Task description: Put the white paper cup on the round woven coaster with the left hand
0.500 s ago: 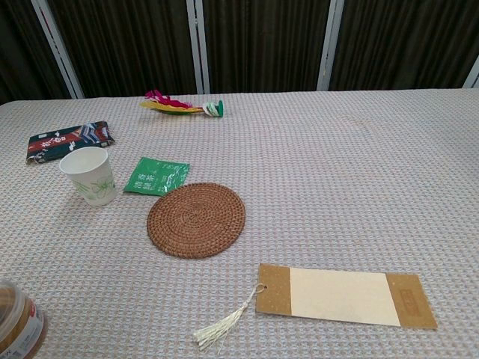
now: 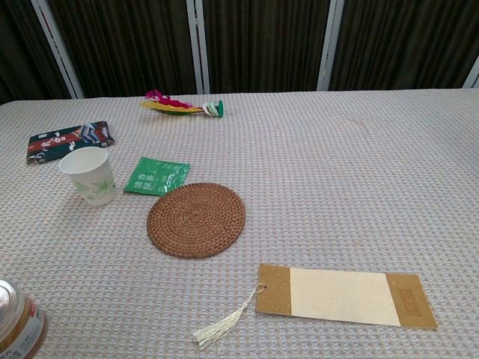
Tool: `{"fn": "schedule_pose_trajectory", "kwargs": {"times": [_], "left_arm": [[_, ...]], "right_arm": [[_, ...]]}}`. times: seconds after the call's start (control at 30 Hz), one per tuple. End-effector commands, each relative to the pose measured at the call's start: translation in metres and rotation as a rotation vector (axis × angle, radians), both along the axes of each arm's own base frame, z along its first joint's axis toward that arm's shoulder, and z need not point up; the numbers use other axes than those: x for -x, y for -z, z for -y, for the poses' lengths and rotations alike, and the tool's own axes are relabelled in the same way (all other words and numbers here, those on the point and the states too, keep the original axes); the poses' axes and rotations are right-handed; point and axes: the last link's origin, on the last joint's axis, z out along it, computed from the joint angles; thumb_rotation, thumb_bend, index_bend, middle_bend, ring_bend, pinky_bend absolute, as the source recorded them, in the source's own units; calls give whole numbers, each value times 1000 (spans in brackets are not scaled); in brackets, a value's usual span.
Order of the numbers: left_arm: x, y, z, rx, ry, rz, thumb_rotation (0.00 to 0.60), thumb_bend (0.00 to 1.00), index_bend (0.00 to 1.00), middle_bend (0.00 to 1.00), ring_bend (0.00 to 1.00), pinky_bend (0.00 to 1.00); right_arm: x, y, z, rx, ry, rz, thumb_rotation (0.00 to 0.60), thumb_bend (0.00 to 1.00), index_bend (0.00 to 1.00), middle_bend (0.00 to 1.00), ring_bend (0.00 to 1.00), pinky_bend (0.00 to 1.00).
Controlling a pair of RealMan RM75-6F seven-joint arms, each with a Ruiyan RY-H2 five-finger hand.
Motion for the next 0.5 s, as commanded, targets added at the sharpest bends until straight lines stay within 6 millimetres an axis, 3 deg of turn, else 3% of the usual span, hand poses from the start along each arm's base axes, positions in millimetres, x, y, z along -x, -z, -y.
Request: {"fn": "schedule_pose_trajectory", "kwargs": {"times": [0.03,0.13,0.27,0.5], "left_arm": [[-38,23,-41,47,59,-11,600,0,5,0,0,0],[-57,46,-65,100,70,-18,600,0,34,0,0,24],[-68,66,-85,136,64,-57,600,0,80,5,4,120],[-63,94,-102,220,-15,-117,600,0,183,111,87,255]], "right_arm": [[0,1,1,-13,9,5,600,0,0,0,0,0],[0,2,4,-11,19,-6,600,0,0,0,0,0],[3,2,7,-6,44,-15,600,0,0,0,0,0],[13,-1,12,13,102,-24,600,0,0,0,0,0]]}}
